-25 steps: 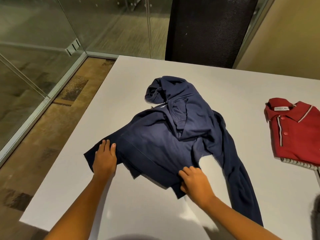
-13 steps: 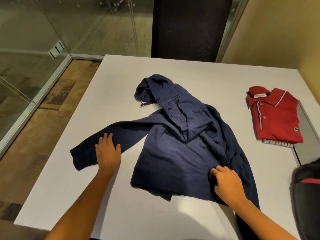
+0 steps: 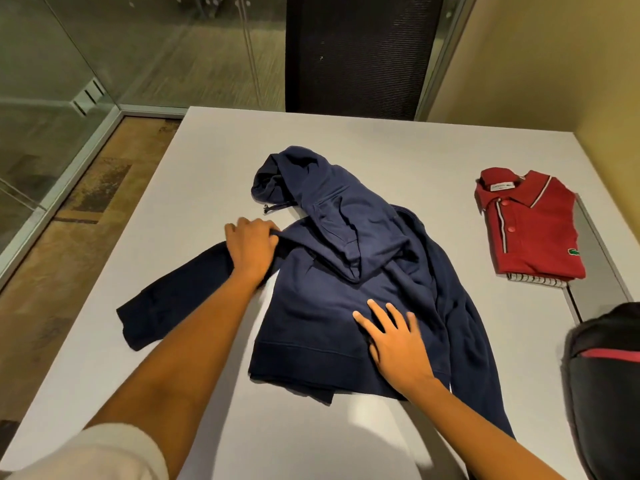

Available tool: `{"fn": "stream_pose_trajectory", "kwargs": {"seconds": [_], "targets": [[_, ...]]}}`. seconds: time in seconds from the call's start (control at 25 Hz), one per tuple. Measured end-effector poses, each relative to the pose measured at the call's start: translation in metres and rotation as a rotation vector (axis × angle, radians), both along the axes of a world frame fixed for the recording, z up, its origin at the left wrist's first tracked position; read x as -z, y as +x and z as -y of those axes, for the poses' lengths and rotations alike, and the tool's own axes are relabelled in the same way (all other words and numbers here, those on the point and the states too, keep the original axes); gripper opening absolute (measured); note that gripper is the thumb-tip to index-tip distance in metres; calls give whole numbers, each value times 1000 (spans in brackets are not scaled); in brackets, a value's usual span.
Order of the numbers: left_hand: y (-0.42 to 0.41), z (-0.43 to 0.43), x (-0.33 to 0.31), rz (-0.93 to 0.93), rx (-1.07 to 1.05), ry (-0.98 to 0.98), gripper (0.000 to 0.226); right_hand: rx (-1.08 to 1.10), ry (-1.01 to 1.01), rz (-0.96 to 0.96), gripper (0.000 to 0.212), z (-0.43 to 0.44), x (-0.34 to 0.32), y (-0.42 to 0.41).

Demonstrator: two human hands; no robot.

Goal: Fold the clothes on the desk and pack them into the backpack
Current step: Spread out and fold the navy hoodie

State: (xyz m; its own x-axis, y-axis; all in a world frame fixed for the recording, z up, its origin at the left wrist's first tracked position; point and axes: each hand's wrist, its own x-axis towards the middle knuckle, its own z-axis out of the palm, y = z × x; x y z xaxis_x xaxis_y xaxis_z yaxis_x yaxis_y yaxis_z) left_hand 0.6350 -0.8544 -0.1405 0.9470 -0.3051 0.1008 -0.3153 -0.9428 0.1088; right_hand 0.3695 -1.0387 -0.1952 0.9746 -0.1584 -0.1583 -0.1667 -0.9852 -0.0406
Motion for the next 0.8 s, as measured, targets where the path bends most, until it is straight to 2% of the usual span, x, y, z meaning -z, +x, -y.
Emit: {"fn": "stream_pose_trajectory", "kwargs": {"seconds": [0.16, 0.24, 0.28, 0.32, 0.4, 0.48, 0.52, 0.6, 0.68, 0.72, 0.8], "targets": [[55, -37, -34, 41, -314, -179, 23, 72, -93, -67, 87, 25, -3, -3], [77, -58, -42, 21, -434, -258, 26, 78, -70, 20, 73, 27, -10, 6], [84, -63, -43, 22, -429, -287, 29, 85, -45, 119, 64, 24, -17, 16], [87, -64, -42, 31, -375, -306, 33, 103, -11, 227, 58, 22, -27, 31], [78, -56, -33, 55, -149, -259, 45, 147, 55, 409, 59, 24, -47, 75], [63, -42, -16, 60, 137, -111, 48, 170, 88, 445, 64, 35, -60, 126], [59, -36, -8, 54, 240, -65, 44, 137, 88, 429, 59, 41, -62, 148], [64, -26, -3, 49, 279, -64, 29, 84, 136, 355, 23, 59, -65, 182], [83, -19, -10, 72, 132, -123, 19, 178, 322, 308, 12, 87, -71, 207], [97, -18, -16, 89, 2, -174, 15, 274, 395, 346, 8, 104, -75, 218], [130, -17, -28, 95, -280, -276, 24, 460, 446, 487, 7, 142, -81, 240]]}}
